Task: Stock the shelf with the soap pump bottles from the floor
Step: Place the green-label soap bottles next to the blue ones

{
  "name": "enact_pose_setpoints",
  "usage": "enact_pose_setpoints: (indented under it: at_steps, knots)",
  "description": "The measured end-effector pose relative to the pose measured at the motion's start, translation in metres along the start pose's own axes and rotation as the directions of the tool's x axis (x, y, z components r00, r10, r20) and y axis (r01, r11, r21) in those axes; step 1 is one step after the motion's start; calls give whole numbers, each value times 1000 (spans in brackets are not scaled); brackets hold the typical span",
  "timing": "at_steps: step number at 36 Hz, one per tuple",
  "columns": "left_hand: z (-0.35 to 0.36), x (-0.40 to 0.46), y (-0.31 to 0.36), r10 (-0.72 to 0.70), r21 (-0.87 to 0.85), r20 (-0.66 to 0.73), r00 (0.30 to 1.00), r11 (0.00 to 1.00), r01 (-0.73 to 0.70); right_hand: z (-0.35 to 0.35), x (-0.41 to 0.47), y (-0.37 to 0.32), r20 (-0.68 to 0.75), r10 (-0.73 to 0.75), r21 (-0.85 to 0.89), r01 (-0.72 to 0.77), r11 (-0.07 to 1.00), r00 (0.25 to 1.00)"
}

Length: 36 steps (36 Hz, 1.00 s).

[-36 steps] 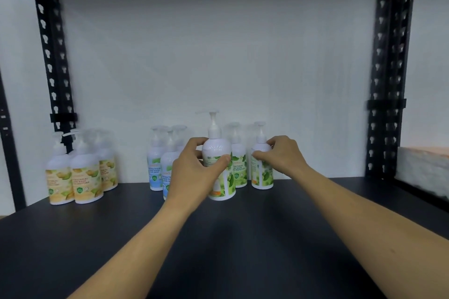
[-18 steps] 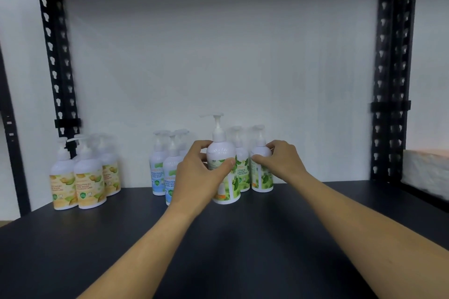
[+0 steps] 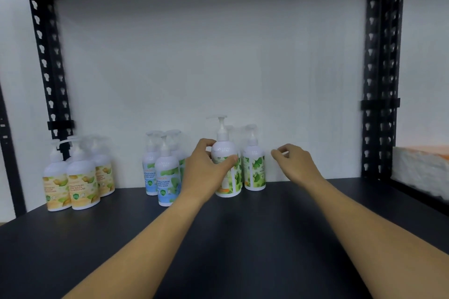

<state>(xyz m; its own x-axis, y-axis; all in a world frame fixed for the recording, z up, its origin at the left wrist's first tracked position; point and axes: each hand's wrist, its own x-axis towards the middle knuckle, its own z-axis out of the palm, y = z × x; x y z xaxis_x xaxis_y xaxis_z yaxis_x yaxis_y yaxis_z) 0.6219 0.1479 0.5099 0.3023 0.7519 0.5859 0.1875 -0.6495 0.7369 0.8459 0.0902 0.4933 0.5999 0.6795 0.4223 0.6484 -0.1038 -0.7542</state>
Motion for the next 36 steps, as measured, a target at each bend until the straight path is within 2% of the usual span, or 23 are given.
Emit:
enact_pose_setpoints:
  at_steps: [5,8,14,19,27,36]
  knots:
    - [17,10,-7,-29,40,-17,999,999,29,-3,-7,4,46,82,-72,-79,994,996]
    - [27,13,-13,-47,71,-39,998,996,49,4,-11,2,119,108,-119,-94,988,987]
    - [38,12,-21,-67,141,-74,995,987,77,17,-13,4,296,152,-286,-64,956,943]
    - [40,10,-28,-78,168,-92,993,981,93,26,-14,5,395,223,-499,4,867,891]
    - [43,6,-34,-85,133,-68,994,987,94,29,-13,8,420,244,-542,26,840,874]
    - [47,-6,-53,-152,119,114,982,983,138,27,-13,8,423,223,-522,36,852,878]
